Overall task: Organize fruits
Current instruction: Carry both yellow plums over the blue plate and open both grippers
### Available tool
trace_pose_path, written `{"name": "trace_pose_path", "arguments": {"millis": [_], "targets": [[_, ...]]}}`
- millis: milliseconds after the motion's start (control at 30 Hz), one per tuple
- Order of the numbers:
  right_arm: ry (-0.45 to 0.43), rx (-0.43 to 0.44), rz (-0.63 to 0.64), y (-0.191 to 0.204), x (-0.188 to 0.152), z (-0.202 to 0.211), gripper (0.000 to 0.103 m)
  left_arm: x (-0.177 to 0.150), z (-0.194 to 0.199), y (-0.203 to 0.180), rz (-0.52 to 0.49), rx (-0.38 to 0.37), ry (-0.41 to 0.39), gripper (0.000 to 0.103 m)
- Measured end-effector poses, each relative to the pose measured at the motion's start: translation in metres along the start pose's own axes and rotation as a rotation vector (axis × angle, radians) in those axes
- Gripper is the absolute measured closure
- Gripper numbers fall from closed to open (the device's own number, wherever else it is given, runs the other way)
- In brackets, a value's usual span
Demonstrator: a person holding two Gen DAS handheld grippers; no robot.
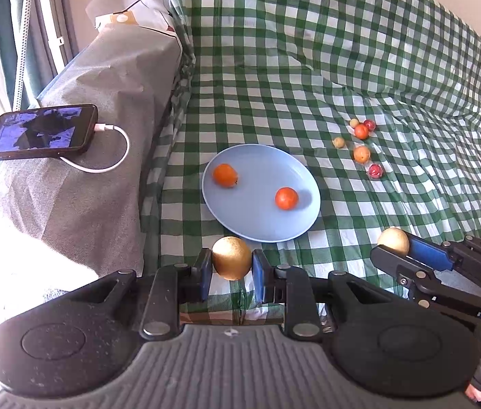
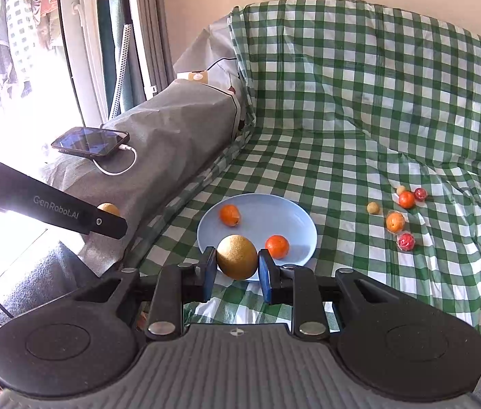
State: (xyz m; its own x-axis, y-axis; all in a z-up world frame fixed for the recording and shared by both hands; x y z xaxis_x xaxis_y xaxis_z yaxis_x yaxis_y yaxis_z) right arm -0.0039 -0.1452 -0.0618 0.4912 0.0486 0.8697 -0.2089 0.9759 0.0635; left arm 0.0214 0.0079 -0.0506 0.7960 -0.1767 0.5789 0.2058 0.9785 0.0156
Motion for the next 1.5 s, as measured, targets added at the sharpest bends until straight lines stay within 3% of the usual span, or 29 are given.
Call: {"name": "trace_pose_path", "arguments": {"millis": [800, 1500], "targets": [[0.062, 0.004, -0.028, -0.027, 0.012, -0.061, 0.076, 0.051, -0.058, 0.003, 0.009, 0.005, 0.027, 0.076], [0.208, -0.029, -0.018, -0.063, 0.006, -0.184, 0.076, 0.075, -0.206, -0.007, -0.074, 0.062, 0.178, 0.076]]}}
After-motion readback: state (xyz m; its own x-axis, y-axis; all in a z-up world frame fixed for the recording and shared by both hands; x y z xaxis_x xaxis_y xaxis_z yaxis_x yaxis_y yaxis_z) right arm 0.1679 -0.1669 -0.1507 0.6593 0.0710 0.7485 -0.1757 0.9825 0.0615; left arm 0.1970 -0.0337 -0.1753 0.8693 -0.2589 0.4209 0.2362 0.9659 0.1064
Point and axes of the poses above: each gripper's, at about its wrist camera, not at the fingertips, and z roughly against the way its jaws point, y to its left, x to its top, the point moved 8 cm from there along -z, roughly the way its jaws point, and after that the axes turned 5 degrees about x, right-handed, at the moved point
